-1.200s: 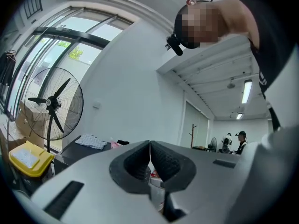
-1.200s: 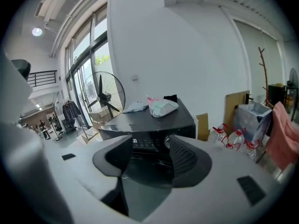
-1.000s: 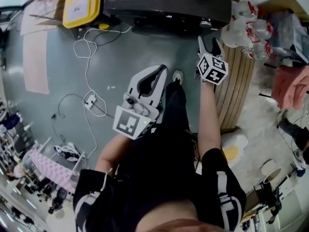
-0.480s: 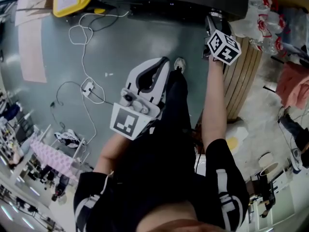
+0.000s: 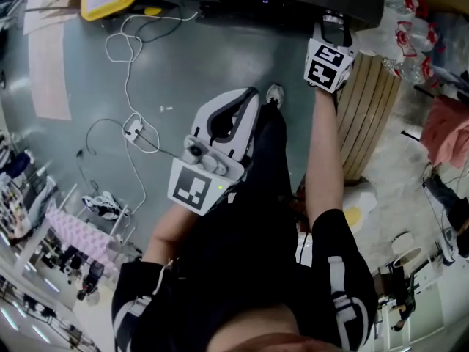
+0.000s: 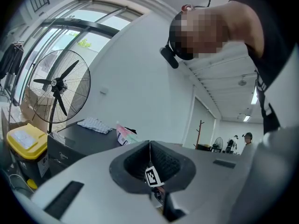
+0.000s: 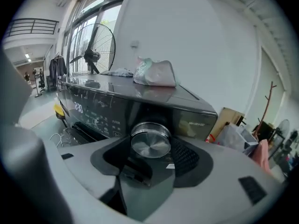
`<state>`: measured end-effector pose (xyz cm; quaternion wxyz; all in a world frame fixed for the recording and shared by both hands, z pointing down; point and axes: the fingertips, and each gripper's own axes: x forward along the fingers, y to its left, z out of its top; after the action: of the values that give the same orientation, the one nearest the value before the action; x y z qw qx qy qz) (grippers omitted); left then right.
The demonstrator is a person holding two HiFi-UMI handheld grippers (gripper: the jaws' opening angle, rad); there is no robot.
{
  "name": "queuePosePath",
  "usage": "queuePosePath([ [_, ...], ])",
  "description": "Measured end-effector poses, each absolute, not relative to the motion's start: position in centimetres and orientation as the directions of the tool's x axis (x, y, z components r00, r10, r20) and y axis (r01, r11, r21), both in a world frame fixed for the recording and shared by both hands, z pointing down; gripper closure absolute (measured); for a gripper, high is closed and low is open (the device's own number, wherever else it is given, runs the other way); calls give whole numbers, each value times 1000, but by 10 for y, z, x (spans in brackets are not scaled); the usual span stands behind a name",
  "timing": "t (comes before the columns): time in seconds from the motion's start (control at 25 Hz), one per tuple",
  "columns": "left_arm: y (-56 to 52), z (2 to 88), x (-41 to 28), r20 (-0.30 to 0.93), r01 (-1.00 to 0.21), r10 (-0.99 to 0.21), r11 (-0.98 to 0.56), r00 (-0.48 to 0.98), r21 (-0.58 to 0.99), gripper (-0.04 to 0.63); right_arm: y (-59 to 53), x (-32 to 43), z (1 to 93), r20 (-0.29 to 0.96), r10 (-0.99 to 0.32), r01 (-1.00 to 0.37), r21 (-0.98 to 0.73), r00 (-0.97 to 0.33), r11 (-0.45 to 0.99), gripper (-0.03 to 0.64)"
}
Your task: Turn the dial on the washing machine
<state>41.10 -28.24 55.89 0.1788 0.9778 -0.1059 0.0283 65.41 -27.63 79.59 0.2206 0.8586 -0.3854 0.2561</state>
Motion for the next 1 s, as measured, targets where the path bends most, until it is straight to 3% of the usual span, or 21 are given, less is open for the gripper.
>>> queuePosePath([
  [0.24,-282,544,386,70,-219,-207,-916,976,338,572,-277,630,780,605,-590,-798,133,535,-588,304],
  [0.44,-279,497,322,20,-215,-222,-915,975,341,573,-257,563,714,548,-636,-790,76,543,-609,317],
  [0.52,-274,471,297,-3,-207,-220,-922,975,327,572,-245,532,670,510,-677,-795,21,530,-606,413],
  [0.72,-254,399,240,-80,-168,-193,-952,978,255,573,-202,456,550,399,-753,-809,-43,524,-586,547],
  [1.0,-229,346,138,-96,-132,-159,-961,983,242,572,-132,322,441,297,-794,-802,-128,531,-584,583],
])
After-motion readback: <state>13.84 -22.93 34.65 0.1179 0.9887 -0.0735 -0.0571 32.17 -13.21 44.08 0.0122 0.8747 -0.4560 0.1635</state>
